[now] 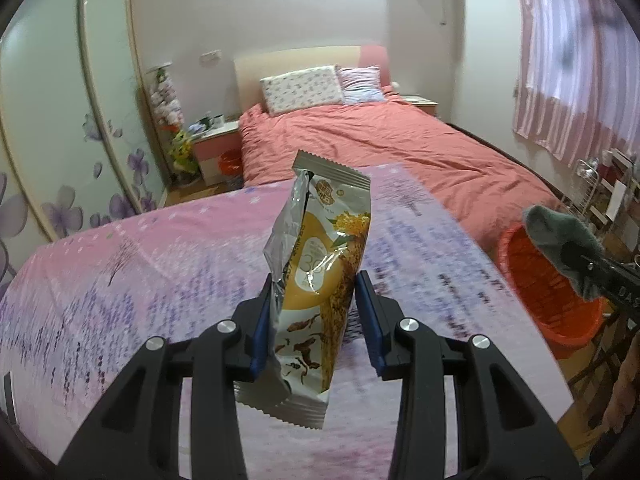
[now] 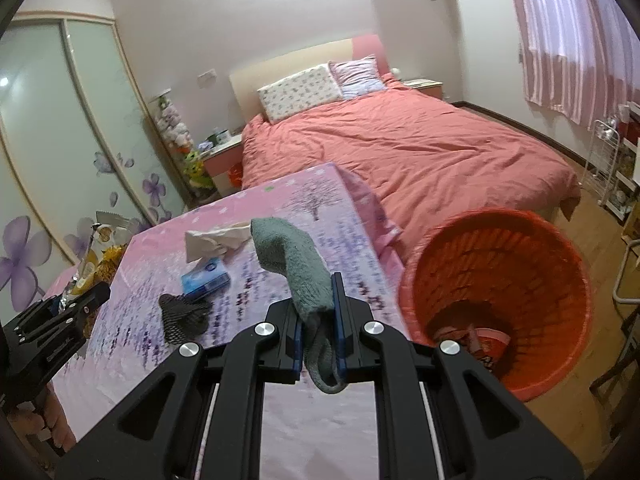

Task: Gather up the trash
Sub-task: 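Lift and carry the snack bag and sock in both tools over the orange basket, then open both tools to drop the snack bag and sock into the basket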

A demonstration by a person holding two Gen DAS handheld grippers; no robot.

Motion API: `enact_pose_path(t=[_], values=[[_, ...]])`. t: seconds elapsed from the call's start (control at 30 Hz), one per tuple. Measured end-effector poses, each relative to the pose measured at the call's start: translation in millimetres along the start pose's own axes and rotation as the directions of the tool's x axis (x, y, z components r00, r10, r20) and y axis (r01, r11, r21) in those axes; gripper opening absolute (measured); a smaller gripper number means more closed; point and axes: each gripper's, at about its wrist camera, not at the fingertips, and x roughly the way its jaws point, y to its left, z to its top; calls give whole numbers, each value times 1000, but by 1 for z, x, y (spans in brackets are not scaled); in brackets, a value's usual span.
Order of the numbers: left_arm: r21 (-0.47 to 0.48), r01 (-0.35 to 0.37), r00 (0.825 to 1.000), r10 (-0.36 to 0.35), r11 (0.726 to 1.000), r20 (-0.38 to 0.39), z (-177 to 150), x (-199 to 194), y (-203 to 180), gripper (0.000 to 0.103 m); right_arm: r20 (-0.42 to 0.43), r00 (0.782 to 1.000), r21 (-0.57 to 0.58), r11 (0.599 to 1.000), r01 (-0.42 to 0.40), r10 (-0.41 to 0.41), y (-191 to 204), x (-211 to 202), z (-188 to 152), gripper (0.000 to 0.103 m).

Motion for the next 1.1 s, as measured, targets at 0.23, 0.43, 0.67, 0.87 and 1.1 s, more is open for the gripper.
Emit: enact_pose_path(t=[0.23,0.43,0.67,0.87,1.1], values=[[57,70,997,-71,996,15,12,-5,-55,39,24,999,52,998,26,-27,-34,-10,3,12],[107,158,987,-159,982,7,17,-2,-108,39,38,997,98,994,57,-61,-67,-16,5,12],[147,288,957,-288,946,-21,21,15,-172,39,36,993,171,980,103,-111,-114,-12,10,12],[162,382,924,-375,910,-73,24,40,-226,39,36,988,237,962,139,-151,-150,-5,18,12],[178,397,916,-375,900,-143,17,75,-257,63,-14,988,297,943,150,-153,-183,19,16,37]])
